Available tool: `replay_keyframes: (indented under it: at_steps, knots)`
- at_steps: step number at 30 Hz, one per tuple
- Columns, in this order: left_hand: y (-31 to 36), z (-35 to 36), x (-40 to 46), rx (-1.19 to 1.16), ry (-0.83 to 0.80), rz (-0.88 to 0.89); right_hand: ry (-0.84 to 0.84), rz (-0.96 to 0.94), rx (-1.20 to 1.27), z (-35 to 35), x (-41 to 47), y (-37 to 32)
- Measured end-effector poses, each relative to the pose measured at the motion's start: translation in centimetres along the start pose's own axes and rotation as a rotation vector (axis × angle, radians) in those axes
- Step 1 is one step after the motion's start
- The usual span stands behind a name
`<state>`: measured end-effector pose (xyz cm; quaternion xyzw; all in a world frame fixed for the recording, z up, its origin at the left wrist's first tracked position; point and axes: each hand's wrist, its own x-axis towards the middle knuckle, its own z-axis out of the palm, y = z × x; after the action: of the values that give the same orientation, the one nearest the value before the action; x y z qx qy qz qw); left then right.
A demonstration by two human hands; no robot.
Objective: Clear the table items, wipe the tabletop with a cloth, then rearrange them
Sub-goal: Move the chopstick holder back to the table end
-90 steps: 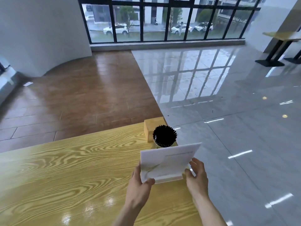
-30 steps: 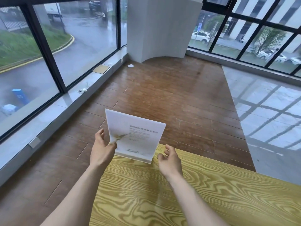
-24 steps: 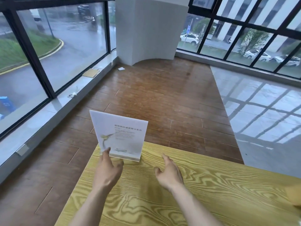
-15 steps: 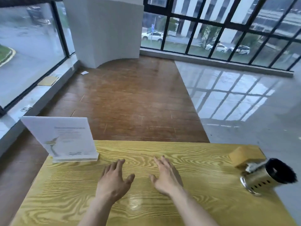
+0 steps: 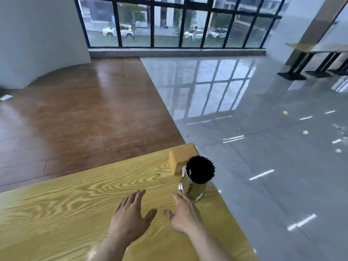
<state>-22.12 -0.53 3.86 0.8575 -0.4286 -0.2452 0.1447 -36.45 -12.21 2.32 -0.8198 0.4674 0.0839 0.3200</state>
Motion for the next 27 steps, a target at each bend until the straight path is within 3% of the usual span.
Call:
replay_keyframes:
  at_steps: [5, 11, 17, 27]
  knots:
    - [7.3, 3.7, 3.3, -0.019, -0.064, -0.001, 0.009, 0.159, 0.079, -4.7, 1.9, 9.4]
    - [11.0, 6.3, 6.4, -0.074, -0.069, -0.037, 0.083, 0.332, 0.342, -7.9, 4.9, 13.9]
    - [13.5, 8.6, 8.5, -0.246, -0.044, -0.076, 0.077, 0.271, 0.5, -7.1, 8.3, 14.2]
    - [12.2, 9.6, 8.6, -0.407, 0.014, -0.118, 0.087, 0.177, 0.582, -6.2, 8.6, 12.4]
